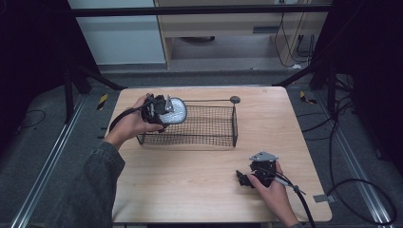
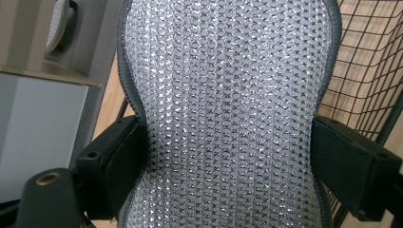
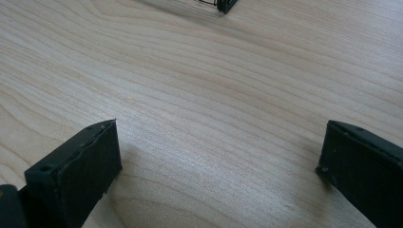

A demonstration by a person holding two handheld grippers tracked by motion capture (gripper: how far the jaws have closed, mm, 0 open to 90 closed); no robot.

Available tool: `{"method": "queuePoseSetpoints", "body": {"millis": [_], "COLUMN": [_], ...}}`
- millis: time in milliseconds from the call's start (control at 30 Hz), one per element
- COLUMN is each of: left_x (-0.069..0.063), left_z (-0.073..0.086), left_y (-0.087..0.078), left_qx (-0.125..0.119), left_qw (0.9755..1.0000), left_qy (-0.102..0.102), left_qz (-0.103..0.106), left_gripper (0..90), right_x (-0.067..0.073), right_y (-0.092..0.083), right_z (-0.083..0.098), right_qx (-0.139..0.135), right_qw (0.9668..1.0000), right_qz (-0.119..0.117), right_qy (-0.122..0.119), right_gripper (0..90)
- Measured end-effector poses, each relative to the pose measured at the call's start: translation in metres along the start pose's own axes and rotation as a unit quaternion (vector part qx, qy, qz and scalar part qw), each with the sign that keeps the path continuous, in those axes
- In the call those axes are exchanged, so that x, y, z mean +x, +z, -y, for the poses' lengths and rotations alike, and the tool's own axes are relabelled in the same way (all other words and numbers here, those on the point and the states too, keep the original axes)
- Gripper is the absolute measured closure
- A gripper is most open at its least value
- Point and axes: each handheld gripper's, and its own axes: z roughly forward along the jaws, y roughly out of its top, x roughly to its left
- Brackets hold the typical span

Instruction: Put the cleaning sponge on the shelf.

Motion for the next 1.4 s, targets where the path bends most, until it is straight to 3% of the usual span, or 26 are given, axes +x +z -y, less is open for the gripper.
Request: {"method": "queuePoseSetpoints", "body": {"millis": [433,733,1400], "left_x": [-0.003,-0.001,0.008], "left_z": [0.000,0.002,0.004], "left_y": [0.007,0.009,0.012], "left_qx": [0.003,0.003,-0.013], "left_qw": [1.0000,0.9999,0.9975], "left_qy": [0.005,-0.004,-0.066], "left_qz": [0.007,0.013,0.024], "left_gripper": [13.8,13.3,3.9], "right_x": [0.000,0.000,0.000], "right_y": [0.000,0.000,0.000], "right_z": [0.000,0.000,0.000], "right_qx": [0.000,0.000,0.000], "right_qw": [1.0000,1.0000,1.0000], "right_qz": [0.000,0.000,0.000], "right_qy": [0.000,0.000,0.000], "right_gripper": [0.4,0.4,0.4]}}
